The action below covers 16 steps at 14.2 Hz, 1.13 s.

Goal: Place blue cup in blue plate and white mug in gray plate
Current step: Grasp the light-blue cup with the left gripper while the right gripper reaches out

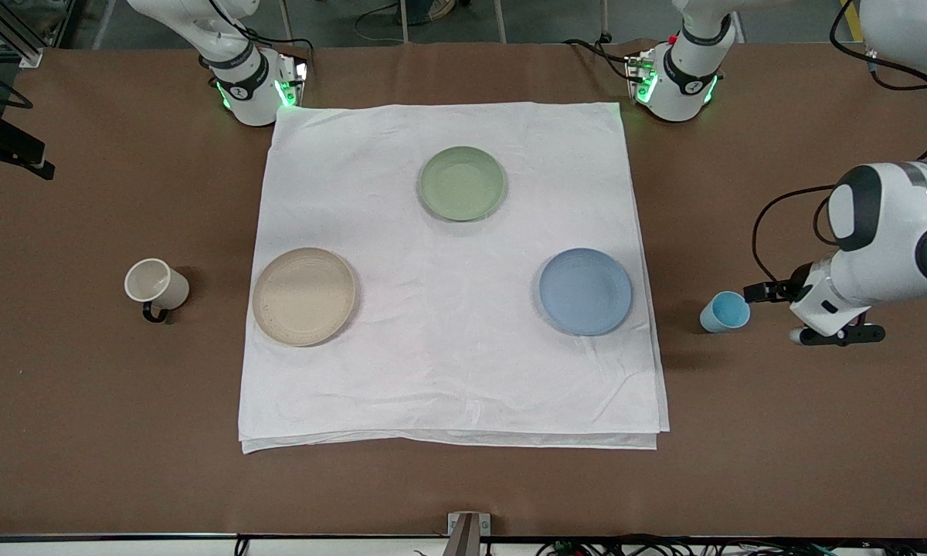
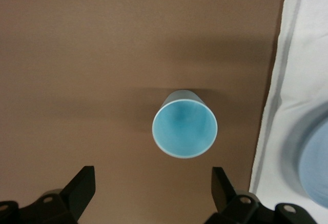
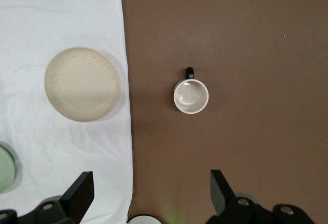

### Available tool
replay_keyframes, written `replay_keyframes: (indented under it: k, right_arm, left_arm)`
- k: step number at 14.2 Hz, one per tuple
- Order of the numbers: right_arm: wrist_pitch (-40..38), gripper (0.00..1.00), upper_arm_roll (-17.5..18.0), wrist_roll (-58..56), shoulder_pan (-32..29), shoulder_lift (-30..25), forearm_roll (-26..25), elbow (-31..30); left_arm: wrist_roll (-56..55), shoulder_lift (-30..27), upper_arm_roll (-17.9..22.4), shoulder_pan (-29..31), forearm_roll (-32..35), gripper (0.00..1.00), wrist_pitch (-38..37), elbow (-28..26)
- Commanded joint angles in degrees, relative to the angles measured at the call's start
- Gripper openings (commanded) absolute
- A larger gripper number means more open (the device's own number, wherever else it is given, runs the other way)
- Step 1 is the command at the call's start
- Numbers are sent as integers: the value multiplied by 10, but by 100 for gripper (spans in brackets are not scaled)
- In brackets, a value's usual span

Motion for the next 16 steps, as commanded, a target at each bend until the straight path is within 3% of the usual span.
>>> replay_keyframes:
  k: [1, 4, 8, 10, 13, 14, 16]
  right_arm:
    - [3, 100, 1, -8, -3, -15, -10, -15]
    - [0, 100, 1, -8, -4, -15, -10, -16]
    - [-1, 100, 1, -8, -4, -14, -10, -15]
    - [-1, 100, 0, -6, -4, -14, -9, -15]
    - [-11, 100, 0, -4, -4, -13, -9, -10]
    - [-16, 100, -1, -4, -5, -9, -10, -4]
    - [-9, 100, -1, -3, -13, 32, -11, 2]
  left_arm:
    - [-3, 16, 0, -2, 8, 99, 50, -33]
    - [0, 36, 0, -1, 10, 81, 80, -44]
    - [5, 52, 1, 0, 28, 70, 85, -43]
    - [3, 60, 0, 0, 28, 49, 89, -43]
    - [2, 68, 0, 0, 28, 5, 93, -37]
    - [0, 67, 0, 0, 28, 0, 93, -32]
    - [-3, 62, -1, -1, 26, 0, 88, -21]
